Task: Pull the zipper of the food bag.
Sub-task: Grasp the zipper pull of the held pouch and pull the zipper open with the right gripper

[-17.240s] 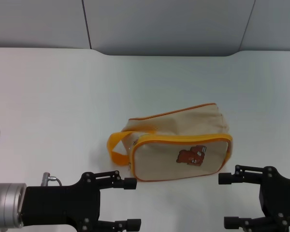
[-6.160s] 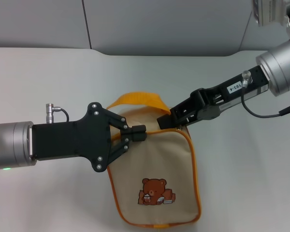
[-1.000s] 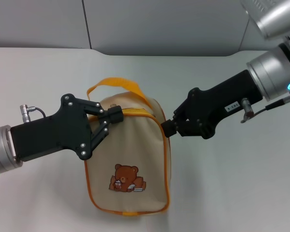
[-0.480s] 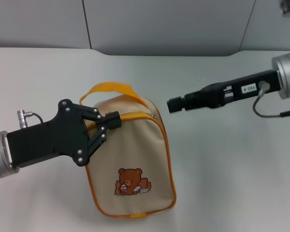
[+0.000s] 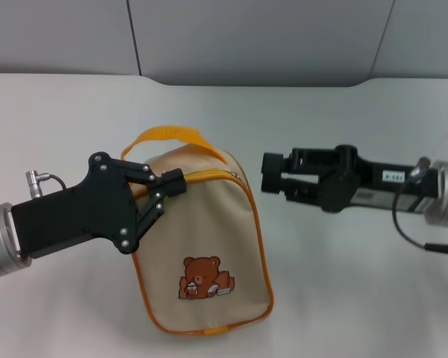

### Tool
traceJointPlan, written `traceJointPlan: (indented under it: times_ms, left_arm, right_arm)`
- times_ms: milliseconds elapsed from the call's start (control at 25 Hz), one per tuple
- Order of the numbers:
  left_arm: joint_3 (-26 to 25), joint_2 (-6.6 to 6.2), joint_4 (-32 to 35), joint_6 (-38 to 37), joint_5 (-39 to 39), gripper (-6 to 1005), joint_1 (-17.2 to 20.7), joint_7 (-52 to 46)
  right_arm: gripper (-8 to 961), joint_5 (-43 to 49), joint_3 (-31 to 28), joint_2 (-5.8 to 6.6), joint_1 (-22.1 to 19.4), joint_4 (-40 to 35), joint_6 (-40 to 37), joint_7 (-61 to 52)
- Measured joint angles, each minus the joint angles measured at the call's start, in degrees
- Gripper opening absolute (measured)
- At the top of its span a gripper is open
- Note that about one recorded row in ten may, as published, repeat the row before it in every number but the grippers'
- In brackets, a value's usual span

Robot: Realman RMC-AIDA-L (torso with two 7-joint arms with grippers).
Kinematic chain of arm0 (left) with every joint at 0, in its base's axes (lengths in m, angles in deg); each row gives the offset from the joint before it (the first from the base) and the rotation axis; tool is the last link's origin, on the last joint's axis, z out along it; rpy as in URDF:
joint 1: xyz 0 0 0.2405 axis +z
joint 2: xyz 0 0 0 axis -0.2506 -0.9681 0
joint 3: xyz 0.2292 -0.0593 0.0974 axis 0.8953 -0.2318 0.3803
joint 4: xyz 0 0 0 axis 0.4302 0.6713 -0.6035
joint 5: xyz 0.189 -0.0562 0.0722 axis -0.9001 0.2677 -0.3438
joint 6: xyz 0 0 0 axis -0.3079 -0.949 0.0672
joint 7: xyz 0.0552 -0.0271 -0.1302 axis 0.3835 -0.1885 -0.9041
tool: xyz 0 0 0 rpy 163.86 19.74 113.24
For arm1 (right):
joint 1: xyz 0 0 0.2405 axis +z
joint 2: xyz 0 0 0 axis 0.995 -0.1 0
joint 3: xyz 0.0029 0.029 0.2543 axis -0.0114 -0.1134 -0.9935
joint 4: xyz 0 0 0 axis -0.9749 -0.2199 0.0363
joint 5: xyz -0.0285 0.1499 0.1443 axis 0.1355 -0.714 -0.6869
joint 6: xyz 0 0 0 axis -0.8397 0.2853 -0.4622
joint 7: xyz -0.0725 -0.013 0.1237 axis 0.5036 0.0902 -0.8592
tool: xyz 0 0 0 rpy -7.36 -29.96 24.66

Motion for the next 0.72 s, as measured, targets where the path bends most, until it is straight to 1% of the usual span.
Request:
traceJointPlan:
  times_ms: [120,200,240,480,600,720]
  left_arm:
    - [0.0,0.01,-0.02,0.11,0.02,22,-0.01,0.16]
    - [0.0,0.03,-0.02,0.04,0.02,22,0.01,0.22]
    - [0.01,0.02,-0.02,-0.06,0.02,22,0.03,0.24]
    - [0.03,-0.04,-0.01,-0.25,0.02,22,0.04,0.89]
    - [0.03,0.01,-0.01,-0.27,0.02,22,-0.01,1.47]
    - [0.03,0.04,-0.02,-0.22,0.02,23,-0.11,1.68]
  right_arm:
    - [451,-0.03,-0.29,-1.67,-1.28,0.22,1.72,-2.65]
    - [451,-1.34,-0.97,-2.67,-2.06,1.43,3.15,-3.66]
    - [450,-1.34,-0.97,-2.67,-2.06,1.43,3.15,-3.66]
    - [449,-4.06,-1.24,-3.62,-1.56,4.52,3.52,-3.71]
    - [448,-4.28,-0.89,-3.7,-0.99,6.1,4.46,-3.72]
    - [447,-4.31,-1.1,-3.86,-1.46,6.67,6.1,-3.74]
